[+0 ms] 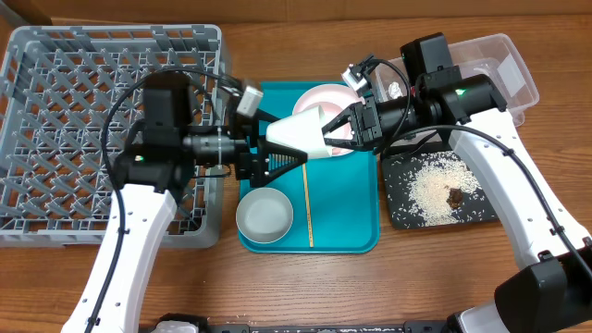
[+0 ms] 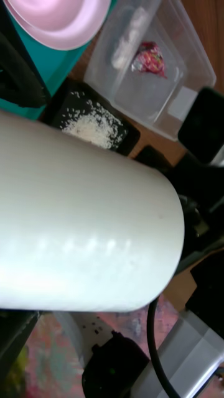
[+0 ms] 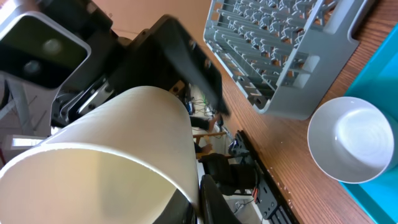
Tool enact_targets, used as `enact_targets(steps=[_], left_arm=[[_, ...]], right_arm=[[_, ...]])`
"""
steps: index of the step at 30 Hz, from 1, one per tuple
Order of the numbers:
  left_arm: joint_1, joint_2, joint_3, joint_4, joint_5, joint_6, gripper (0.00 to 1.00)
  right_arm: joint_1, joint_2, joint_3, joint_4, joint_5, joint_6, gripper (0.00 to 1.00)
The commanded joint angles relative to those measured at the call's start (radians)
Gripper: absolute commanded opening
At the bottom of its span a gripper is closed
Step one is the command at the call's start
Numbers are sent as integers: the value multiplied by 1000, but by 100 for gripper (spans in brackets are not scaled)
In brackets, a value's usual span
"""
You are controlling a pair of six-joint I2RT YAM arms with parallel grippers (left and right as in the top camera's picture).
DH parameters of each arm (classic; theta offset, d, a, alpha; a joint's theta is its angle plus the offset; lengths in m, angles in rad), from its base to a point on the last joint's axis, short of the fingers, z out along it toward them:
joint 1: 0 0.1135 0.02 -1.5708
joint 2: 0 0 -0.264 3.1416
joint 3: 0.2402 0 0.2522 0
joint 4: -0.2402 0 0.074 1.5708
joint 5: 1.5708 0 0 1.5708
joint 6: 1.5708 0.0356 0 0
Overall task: Sort waste into correct bins and load items into the dishwasher
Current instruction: 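Hand the white cup from the right gripper to the left gripper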
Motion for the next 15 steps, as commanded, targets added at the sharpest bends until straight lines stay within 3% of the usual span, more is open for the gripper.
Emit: enact_targets(steps=[1,8,15], left_arm=[[-31,12,17,34,26,14,88],[-34,12,17,74,20,-16,87],[-33,12,17,74,19,-16,73]], right_arm=[[7,4,10,5,-42,-12,4],[6,4,10,4,-42,-13,4],[6,4,10,2,-42,-13,4]])
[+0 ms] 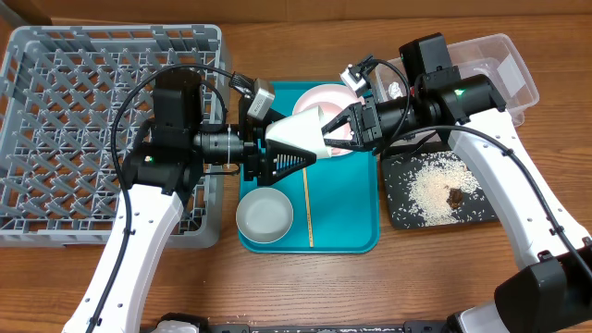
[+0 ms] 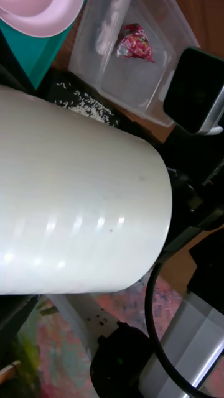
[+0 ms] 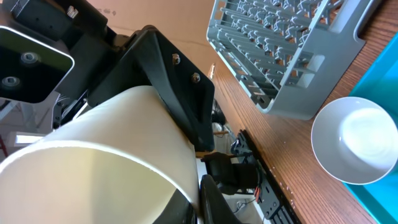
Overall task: Sort waste into correct bins and load items into the dishwasher
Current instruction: 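Hand the white cup from the right gripper to the left gripper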
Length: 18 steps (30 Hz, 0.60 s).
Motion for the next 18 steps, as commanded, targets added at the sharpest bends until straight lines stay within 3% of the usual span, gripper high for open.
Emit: enact_targets(steps=[1,4,14,17,18], left_arm=[[-2,11,17,6,3,-4,71],[-2,11,17,6,-2,-4,62],[-2,11,17,2,-64,-4,54],[-1,11,17,-10,-131,-5,52],[-1,11,17,-26,-180,-7,52]], right_arm=[[6,4,10,3,-28,-8,4],[6,4,10,2,-28,-8,4],[6,4,10,1,-25,-7,4],[6,4,10,0,-11,-8,27],[6,4,10,-3,3,-8,30]])
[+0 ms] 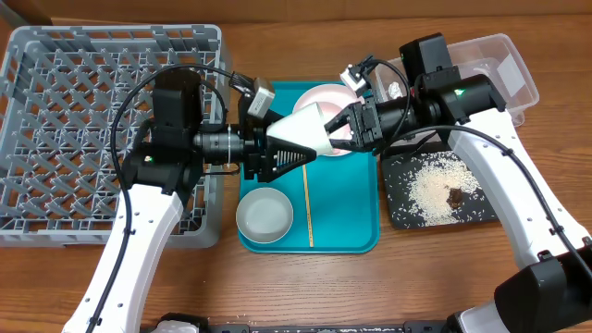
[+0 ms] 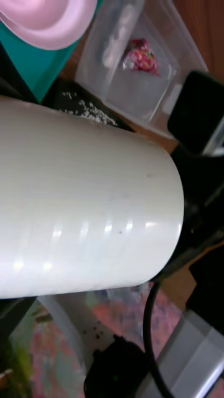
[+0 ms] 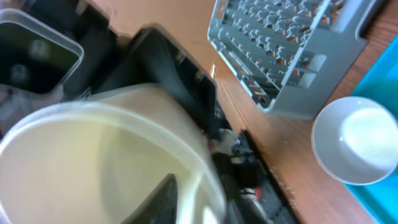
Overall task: Sort waste into correct bins and load items into the dishwasher
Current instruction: 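Hand the white cup from the right gripper to the left gripper, then carry the cup with the left gripper into the dish rack and release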
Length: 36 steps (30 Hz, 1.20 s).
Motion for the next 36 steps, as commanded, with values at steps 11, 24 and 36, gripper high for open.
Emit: enact_targets(steps=[11,24,36], left_arm=[[56,8,17,-194,-422,-2,33],[325,-99,108,-669,-1002,-59,7],[627,-94,143,-766,-1250,-172,5]], right_arm=[[-38,3,10,-54,409,-5,68],[-161,-35,32,-291,930,-3,71],[-332,-100,76,-415,1080,-2,73]])
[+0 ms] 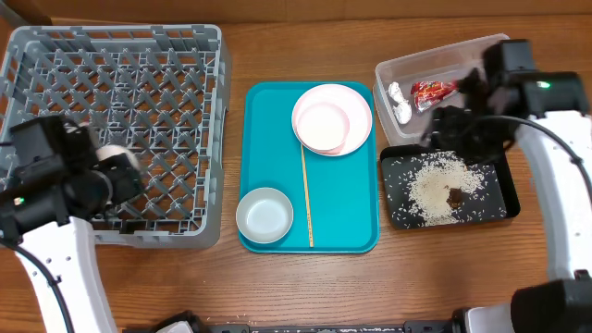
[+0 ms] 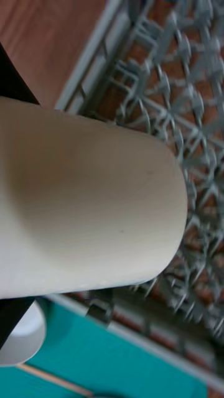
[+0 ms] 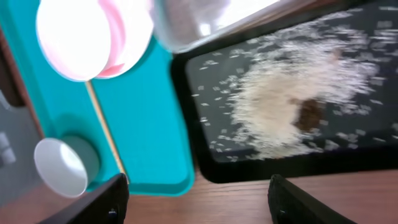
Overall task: Sort waste into correct bins and load items into the dishwasher
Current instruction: 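Carry the cup with the left gripper into the dish rack and release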
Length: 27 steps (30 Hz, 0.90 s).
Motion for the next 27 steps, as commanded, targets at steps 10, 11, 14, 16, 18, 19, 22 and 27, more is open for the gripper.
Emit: enact_targets(steps=[10,11,14,16,18,19,22,27], left_arm=[[24,206,-5,20,-36,-56,12],[24,228,-5,25,-25,-53,12],[24,285,-5,43,11,-53,13],[24,314,-5,51,32,-53,16],[24,340,-5,60,33,-53,24],[24,351,-5,63,33,-53,27],[24,378,-5,65,33,-53,43],[24,393,-5,74,28,-53,100]], right_arm=[[-28,-19,27,-12,23,-1,73],[-28,-19,27,-12,23,-1,73],[-28,-19,27,-12,23,-1,73],[-28,-19,27,-12,23,-1,73],[-28,-19,26,-13,22,-1,73],[-28,-19,26,-13,22,-1,73],[-28,-19,27,-16,22,-1,73],[-28,-19,27,-20,14,-1,73]])
